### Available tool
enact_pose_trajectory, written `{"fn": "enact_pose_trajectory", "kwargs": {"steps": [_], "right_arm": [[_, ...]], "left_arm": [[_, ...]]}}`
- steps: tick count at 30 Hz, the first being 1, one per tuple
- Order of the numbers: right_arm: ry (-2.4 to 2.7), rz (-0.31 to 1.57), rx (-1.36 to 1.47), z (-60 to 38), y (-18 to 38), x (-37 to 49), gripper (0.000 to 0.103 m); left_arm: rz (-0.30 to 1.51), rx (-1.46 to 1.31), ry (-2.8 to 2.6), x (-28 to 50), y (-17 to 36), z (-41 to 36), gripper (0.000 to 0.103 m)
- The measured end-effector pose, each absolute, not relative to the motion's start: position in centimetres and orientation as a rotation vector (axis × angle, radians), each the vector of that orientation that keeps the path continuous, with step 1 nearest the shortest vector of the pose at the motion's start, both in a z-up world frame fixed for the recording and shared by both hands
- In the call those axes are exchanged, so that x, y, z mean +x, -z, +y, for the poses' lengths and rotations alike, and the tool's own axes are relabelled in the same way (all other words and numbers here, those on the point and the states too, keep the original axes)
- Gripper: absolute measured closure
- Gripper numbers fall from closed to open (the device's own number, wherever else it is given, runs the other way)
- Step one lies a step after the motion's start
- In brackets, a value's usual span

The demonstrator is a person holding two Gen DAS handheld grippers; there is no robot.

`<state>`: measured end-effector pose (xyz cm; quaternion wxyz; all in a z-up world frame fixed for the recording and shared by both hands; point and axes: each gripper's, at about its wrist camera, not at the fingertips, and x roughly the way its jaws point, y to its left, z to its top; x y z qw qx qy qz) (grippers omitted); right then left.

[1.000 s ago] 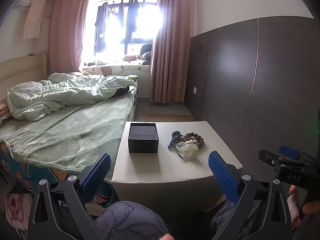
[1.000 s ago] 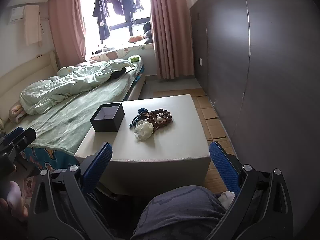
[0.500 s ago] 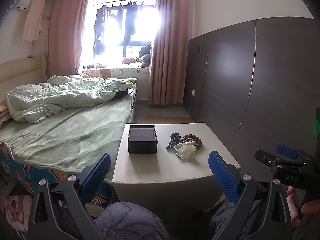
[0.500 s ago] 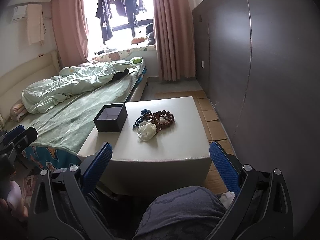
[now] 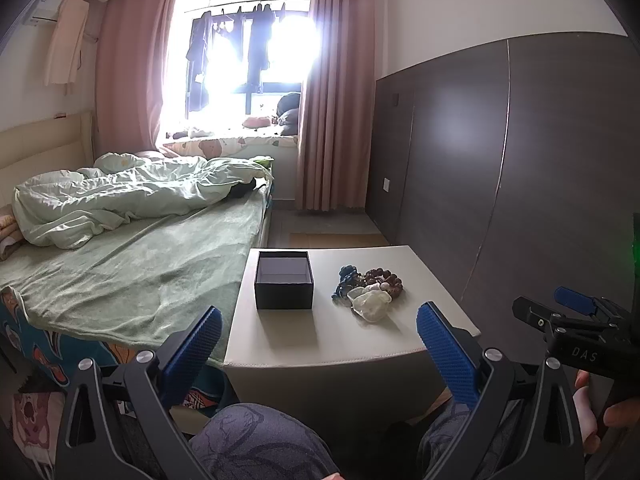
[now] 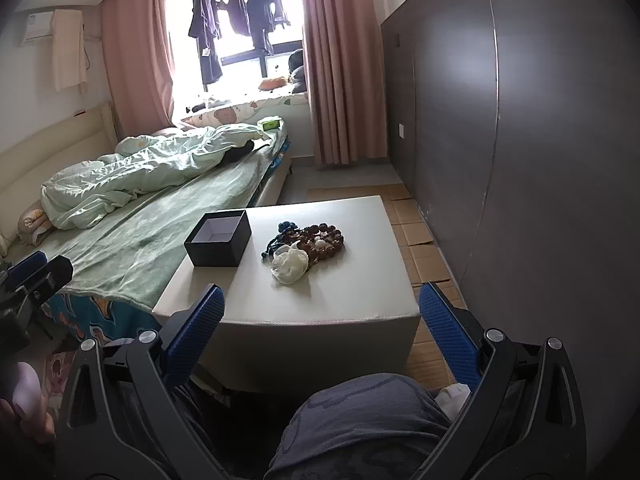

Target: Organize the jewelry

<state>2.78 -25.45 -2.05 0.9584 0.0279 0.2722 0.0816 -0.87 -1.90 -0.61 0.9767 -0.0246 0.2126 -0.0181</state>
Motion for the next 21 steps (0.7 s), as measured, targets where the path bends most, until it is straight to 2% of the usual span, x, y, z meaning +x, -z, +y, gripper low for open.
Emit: {"fn": "enact_pose_trajectory", "kwargs": {"steps": [11,21], "right_arm": [[-0.165,0.552,0.050,-25.31,2.00,2.67,0.006],[-0.164,0.553,0.049,-25.36,2.02,2.70,0.006]], "left_arm": [[0.386,-0.056,0.041,-1.42,0.39,-2.19,0.008],[0.421,-0.035,0.050,-0.99,0.64,-2.80,0.008]]}}
